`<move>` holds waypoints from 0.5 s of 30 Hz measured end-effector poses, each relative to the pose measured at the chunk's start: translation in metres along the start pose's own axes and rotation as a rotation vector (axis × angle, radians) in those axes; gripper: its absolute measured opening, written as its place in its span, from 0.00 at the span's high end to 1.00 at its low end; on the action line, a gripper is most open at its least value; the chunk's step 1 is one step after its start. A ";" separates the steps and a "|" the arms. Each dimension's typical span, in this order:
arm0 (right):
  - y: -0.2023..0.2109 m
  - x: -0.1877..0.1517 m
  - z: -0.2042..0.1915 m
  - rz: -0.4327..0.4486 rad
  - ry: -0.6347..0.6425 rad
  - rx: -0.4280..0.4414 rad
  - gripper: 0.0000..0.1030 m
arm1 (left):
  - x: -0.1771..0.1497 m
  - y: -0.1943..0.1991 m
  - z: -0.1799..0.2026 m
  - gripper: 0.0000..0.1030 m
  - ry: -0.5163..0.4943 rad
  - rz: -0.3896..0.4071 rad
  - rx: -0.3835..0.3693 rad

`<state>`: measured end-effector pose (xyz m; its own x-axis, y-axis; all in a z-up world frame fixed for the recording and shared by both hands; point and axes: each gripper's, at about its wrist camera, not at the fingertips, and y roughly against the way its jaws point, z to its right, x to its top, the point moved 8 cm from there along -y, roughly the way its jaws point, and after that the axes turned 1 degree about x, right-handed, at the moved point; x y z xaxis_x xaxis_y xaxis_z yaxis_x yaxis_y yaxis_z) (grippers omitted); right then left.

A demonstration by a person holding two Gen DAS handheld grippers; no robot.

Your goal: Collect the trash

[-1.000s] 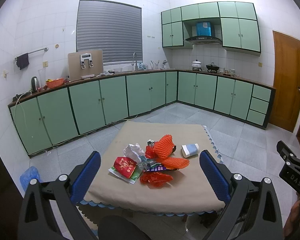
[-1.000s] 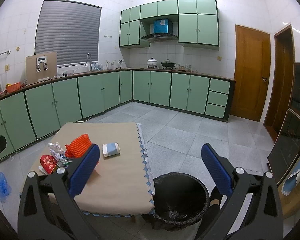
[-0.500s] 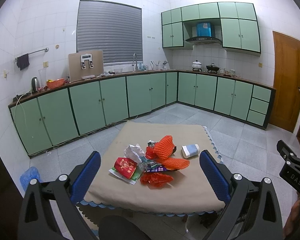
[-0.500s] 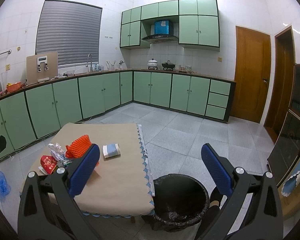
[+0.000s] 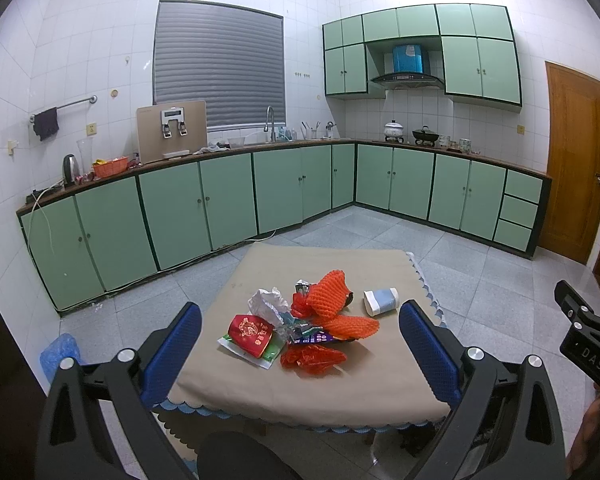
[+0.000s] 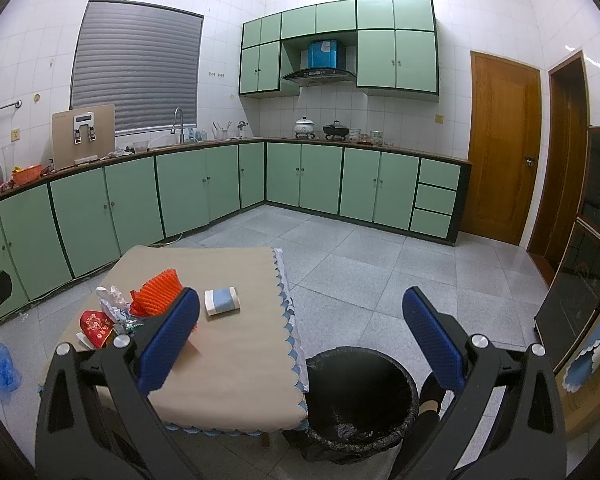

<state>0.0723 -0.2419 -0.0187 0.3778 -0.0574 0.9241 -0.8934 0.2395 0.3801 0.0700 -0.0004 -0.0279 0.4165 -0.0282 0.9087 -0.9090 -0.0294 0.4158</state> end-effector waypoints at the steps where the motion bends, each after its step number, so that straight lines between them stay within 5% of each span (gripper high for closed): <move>1: 0.000 0.000 0.000 0.000 0.000 0.000 0.05 | 0.000 0.000 0.000 0.06 0.000 0.000 0.000; 15: 0.000 0.000 0.001 -0.001 0.000 -0.001 0.05 | -0.001 0.000 0.001 0.06 0.000 0.000 0.001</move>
<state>0.0718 -0.2426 -0.0189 0.3787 -0.0576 0.9237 -0.8927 0.2405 0.3810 0.0699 -0.0011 -0.0286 0.4162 -0.0282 0.9089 -0.9092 -0.0303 0.4154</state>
